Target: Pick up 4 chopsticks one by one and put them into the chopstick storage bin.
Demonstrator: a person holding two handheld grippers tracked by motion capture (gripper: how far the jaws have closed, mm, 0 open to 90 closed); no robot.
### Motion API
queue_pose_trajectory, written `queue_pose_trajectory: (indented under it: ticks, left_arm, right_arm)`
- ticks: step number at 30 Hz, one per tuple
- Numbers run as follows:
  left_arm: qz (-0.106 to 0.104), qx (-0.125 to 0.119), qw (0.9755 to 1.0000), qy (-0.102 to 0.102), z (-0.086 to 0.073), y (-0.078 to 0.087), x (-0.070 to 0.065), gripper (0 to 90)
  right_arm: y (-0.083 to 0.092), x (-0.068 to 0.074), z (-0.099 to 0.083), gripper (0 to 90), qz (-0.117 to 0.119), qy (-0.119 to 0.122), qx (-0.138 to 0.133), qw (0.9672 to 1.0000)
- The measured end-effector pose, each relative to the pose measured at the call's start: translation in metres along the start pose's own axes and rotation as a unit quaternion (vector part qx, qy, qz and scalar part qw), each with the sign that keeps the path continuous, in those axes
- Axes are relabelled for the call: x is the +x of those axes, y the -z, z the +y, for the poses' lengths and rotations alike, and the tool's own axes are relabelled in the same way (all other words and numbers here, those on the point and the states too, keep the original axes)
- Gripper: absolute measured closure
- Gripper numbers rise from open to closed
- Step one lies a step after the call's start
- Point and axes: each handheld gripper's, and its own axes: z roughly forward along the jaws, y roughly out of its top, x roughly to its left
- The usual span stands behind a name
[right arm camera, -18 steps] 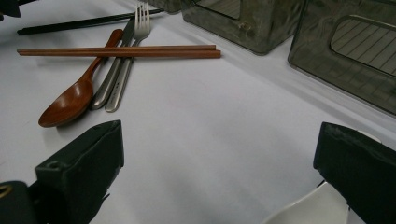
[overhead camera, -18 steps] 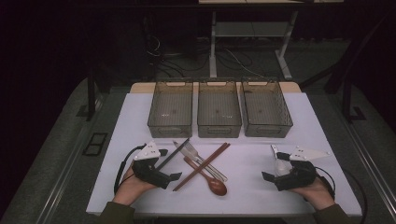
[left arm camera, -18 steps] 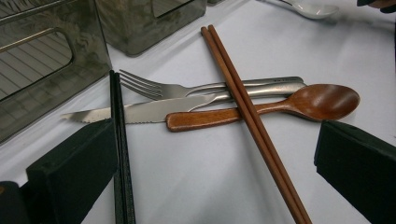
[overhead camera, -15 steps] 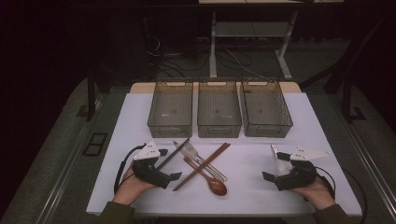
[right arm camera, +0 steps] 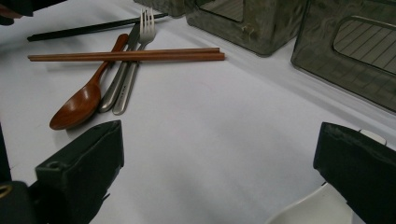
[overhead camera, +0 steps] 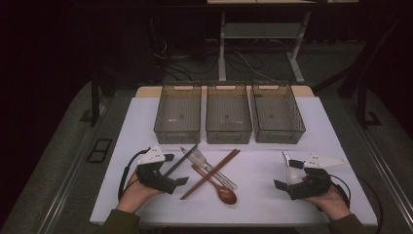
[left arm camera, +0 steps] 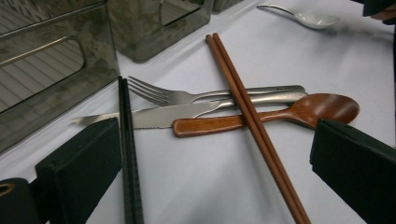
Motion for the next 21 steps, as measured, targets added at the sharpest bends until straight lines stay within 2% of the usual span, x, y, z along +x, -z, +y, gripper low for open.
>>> queue_pose_trajectory:
  ticks: [4, 7, 21]
  left_arm:
    - [0.002, -0.004, 1.0000, 0.005, 0.000, 0.002, 0.002, 4.0]
    - [0.004, -0.006, 0.9999, 0.009, 0.000, 0.004, 0.003, 5.9]
    - [0.013, -0.013, 0.9998, 0.008, -0.003, 0.012, 0.011, 20.3]
  right_arm:
    - [0.000, 0.000, 0.000, 1.6, -0.001, 0.003, -0.002, 1.0000]
    - [0.001, 0.000, 0.000, 1.6, 0.001, -0.003, -0.003, 1.0000]
    - [-0.001, 0.000, 0.000, 1.6, 0.004, 0.000, -0.005, 1.0000]
